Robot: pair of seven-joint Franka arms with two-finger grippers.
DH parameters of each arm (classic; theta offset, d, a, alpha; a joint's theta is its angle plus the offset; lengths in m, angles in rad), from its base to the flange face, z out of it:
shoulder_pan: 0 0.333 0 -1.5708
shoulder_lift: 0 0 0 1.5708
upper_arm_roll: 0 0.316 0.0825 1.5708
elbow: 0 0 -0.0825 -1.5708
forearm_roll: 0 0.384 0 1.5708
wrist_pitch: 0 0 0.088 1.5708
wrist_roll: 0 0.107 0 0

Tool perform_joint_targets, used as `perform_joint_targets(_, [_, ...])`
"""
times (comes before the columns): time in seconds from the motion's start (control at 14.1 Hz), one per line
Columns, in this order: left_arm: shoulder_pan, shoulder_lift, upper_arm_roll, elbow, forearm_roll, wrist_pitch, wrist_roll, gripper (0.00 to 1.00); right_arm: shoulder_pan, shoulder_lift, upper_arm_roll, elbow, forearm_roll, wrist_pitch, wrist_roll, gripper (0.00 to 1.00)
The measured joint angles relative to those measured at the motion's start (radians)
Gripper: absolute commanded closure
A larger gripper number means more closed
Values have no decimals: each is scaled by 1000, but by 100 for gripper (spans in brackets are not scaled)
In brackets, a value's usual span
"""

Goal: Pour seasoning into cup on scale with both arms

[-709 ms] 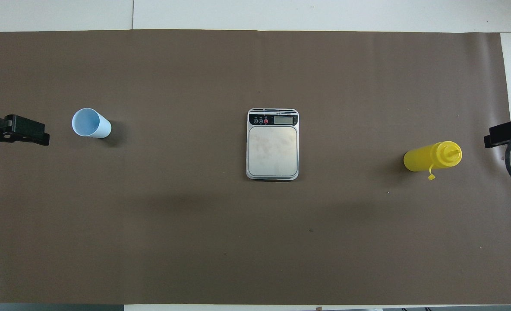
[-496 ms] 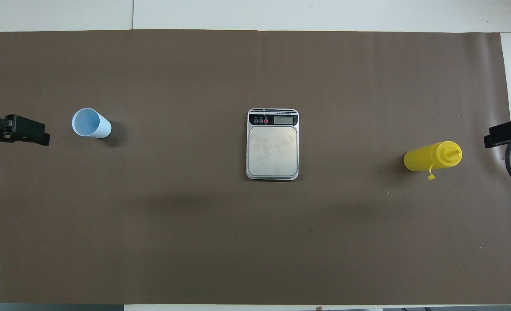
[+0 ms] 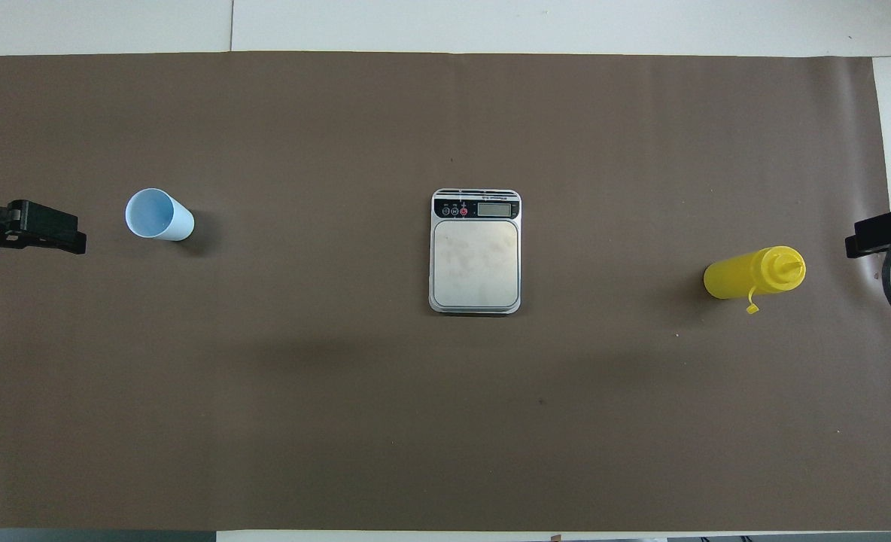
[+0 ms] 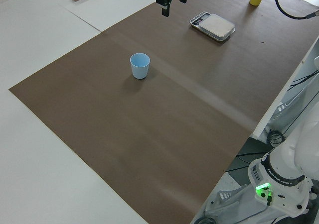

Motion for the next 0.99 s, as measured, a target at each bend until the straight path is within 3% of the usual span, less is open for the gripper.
perform_joint_targets(0.5, [37,12,2,-47,1,148,28,0,-6,0,-9,0,2,14,11,0])
perform_joint_targets(0.99, [45,179,3,-96,1,363,100,0,-26,2,-14,-16,139,14,508,0])
